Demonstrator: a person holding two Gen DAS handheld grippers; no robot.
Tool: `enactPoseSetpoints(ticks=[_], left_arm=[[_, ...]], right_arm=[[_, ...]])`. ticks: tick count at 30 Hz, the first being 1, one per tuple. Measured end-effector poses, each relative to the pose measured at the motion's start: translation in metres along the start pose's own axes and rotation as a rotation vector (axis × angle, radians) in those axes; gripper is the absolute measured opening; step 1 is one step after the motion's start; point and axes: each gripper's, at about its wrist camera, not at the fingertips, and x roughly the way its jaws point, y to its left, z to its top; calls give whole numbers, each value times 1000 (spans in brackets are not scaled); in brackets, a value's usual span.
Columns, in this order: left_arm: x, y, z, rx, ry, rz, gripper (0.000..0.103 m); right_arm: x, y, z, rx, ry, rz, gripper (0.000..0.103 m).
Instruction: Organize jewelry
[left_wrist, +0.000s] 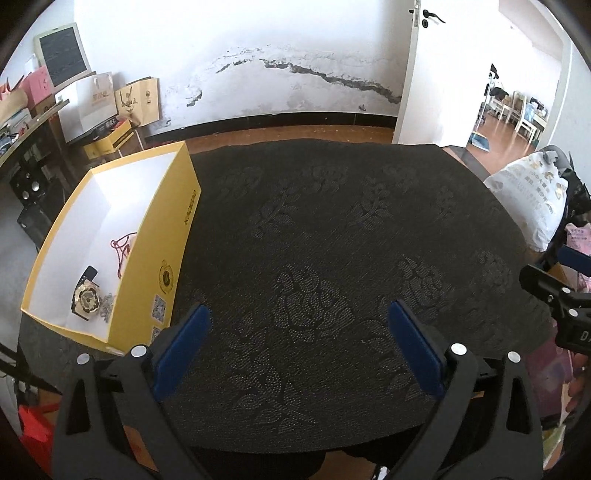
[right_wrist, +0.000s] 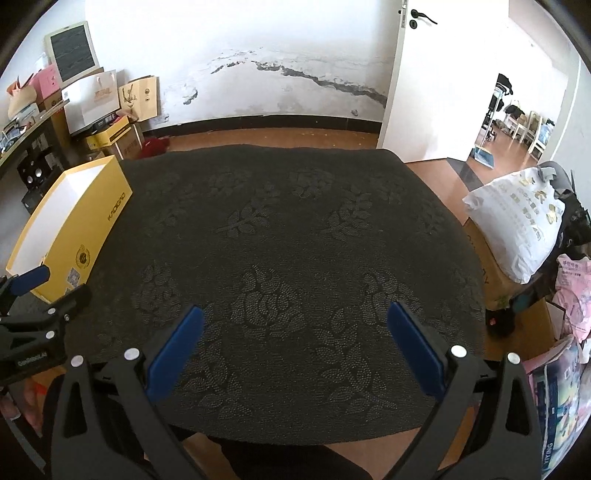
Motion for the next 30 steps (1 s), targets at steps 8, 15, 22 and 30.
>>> enactPoseSetpoints(ticks=[8,15,22,30], left_arm=[[-8,7,-2,-39,-11,12,97],[-13,11,-6,-57,-11,14,97],[-17,14,-7,-57,-27,21,97],[-20,15,-7,-51,-28,28,97]], right_arm=[[-2,-1,-1,9,-1,6,96],[-11,0,-2,5,-19,10,96],[-17,-5,-3,32,-29,8,96],[-20,-7,-10,39,-18,17,96]])
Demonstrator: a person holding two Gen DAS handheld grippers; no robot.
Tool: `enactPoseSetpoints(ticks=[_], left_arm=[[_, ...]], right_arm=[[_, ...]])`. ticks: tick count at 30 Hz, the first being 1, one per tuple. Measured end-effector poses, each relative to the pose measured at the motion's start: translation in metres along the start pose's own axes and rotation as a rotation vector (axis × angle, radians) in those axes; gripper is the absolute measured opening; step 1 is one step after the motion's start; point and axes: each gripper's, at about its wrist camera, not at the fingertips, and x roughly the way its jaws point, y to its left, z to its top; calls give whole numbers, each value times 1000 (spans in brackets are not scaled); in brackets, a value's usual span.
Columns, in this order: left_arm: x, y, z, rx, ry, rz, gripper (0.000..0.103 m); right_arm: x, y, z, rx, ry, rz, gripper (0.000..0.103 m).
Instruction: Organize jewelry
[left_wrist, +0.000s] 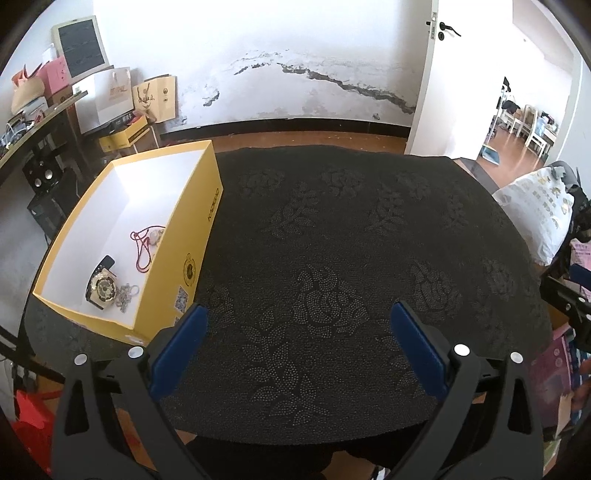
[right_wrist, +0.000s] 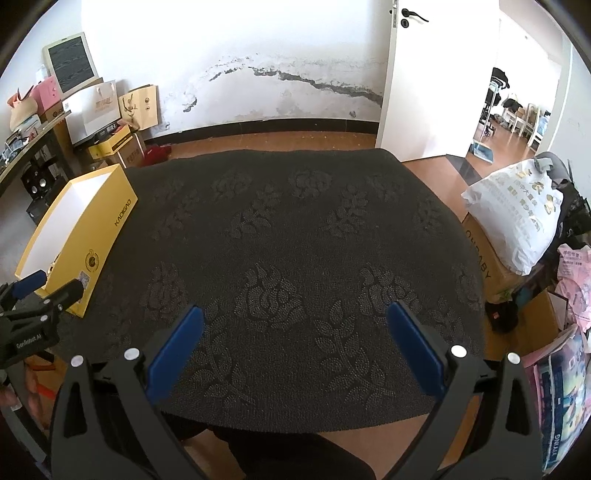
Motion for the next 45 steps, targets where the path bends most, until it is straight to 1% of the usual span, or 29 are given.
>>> enactPoseSetpoints(ticks=[7,45], left_arm=[[0,-4,-1,17,-2,-4,97],[1,-2,-2,16,9,2,97]], right_arm=[[-6,1,2,-2,-15,0,96],[-6,4,2,-17,-11,3,96]])
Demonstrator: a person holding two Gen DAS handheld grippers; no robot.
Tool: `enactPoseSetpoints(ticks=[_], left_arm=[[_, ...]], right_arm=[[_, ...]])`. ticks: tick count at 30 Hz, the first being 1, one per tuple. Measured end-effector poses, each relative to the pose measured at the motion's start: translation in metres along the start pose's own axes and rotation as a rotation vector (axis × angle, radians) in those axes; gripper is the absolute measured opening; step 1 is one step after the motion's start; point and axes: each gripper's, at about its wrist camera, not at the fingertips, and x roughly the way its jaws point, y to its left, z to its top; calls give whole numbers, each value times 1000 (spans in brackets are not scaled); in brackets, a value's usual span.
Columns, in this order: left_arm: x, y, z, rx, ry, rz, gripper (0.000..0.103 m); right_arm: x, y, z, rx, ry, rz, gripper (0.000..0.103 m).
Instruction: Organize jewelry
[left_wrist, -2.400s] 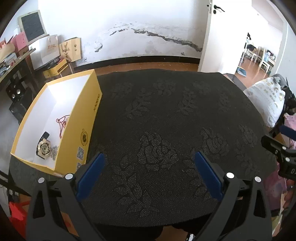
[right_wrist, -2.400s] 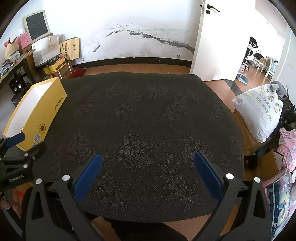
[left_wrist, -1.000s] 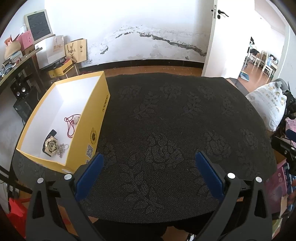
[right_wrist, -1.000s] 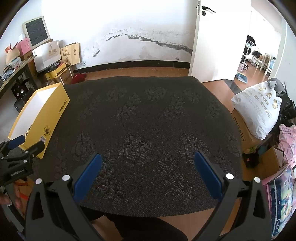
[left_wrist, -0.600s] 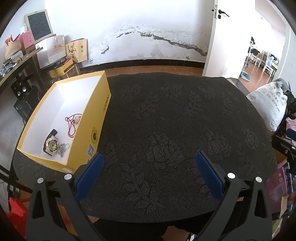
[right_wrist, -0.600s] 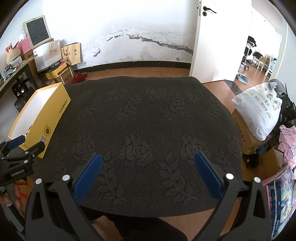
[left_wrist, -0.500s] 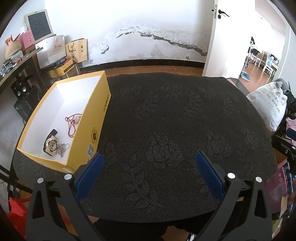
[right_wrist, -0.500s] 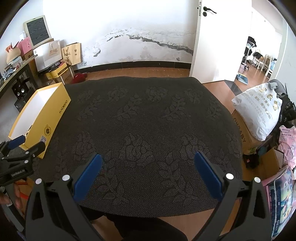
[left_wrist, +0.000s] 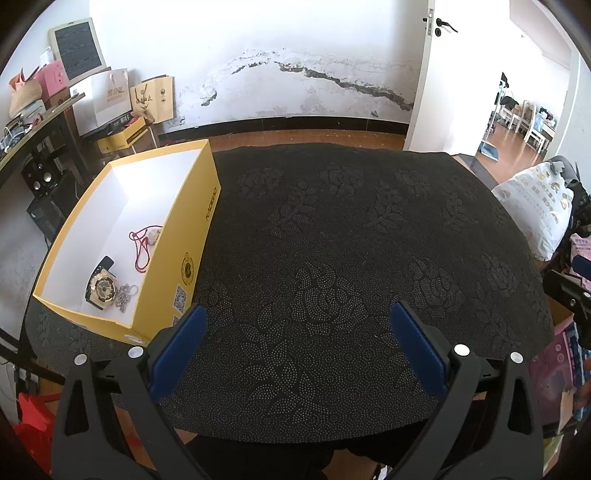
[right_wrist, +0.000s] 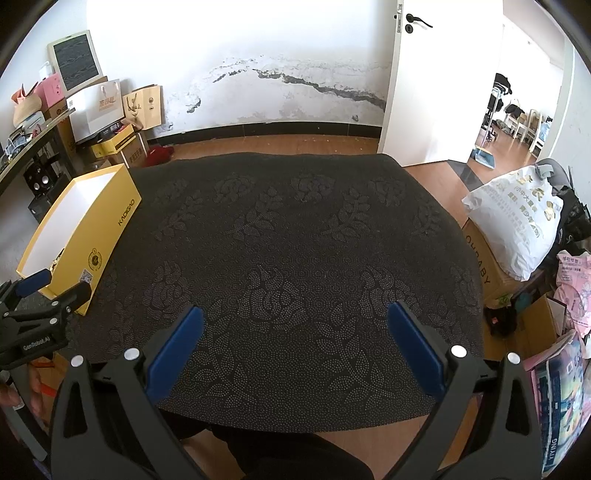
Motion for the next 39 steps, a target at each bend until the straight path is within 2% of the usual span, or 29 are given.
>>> enactPoseSetpoints(ticks=[27,39], left_arm=[[-2,1,2,-17,-18,3,97],[2,-3,2,12,13,0,97]], right_arm=[[-2,1,0,-1,-2,-2,96],[-3,0,2,-1,-5,-3,96]])
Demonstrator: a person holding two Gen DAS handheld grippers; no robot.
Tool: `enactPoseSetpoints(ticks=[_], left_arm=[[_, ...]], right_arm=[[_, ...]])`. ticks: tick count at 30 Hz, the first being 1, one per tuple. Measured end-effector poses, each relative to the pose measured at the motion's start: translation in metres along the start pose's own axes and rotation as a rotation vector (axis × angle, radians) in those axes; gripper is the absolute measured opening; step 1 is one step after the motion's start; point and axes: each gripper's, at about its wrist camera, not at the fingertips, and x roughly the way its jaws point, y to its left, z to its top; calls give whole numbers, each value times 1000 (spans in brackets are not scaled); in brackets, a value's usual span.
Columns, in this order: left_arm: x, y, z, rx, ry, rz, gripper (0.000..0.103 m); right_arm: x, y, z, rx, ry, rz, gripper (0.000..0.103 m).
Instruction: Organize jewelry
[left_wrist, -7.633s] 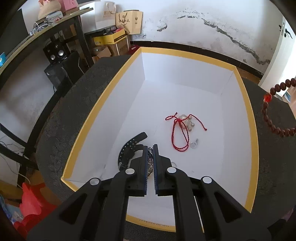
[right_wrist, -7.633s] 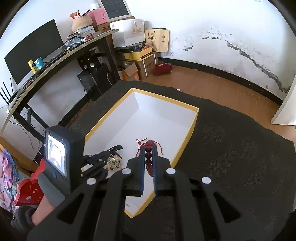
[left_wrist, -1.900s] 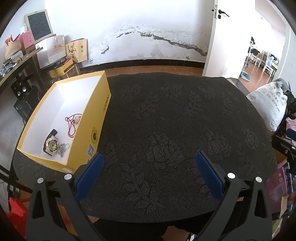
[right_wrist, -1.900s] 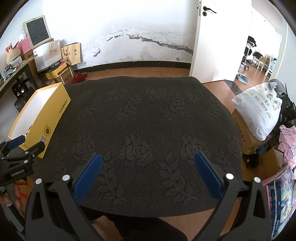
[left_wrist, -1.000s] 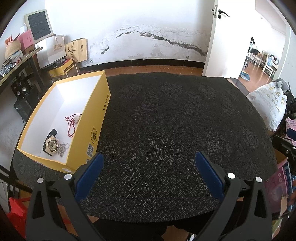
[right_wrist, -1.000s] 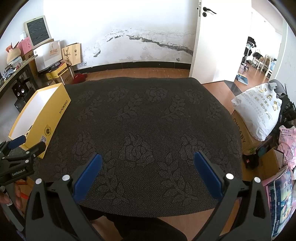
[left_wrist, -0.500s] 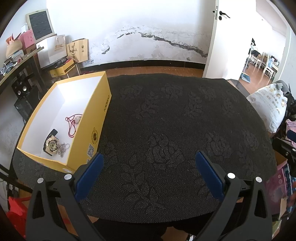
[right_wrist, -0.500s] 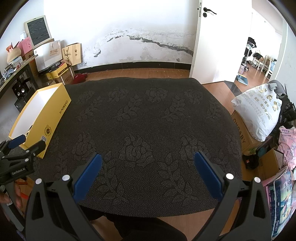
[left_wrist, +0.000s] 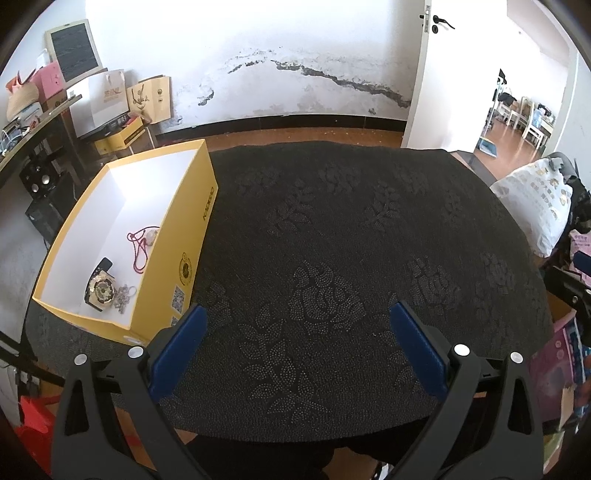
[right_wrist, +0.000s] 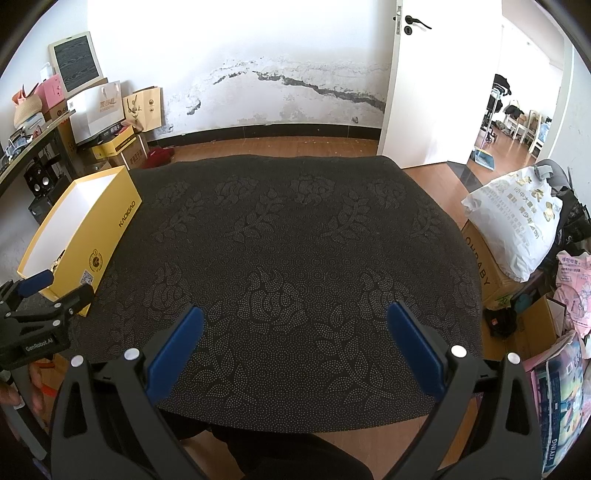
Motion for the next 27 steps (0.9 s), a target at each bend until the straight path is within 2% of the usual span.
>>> enactPoseSetpoints(ticks=[11,27], left_arm=[[4,2,1,-9,18,-3,97],[1,2,2,3,-5,13,97]], right_arm=[[-1,0,-2,2,2,-2,96],[0,1,-3,-2,0,-7,96]])
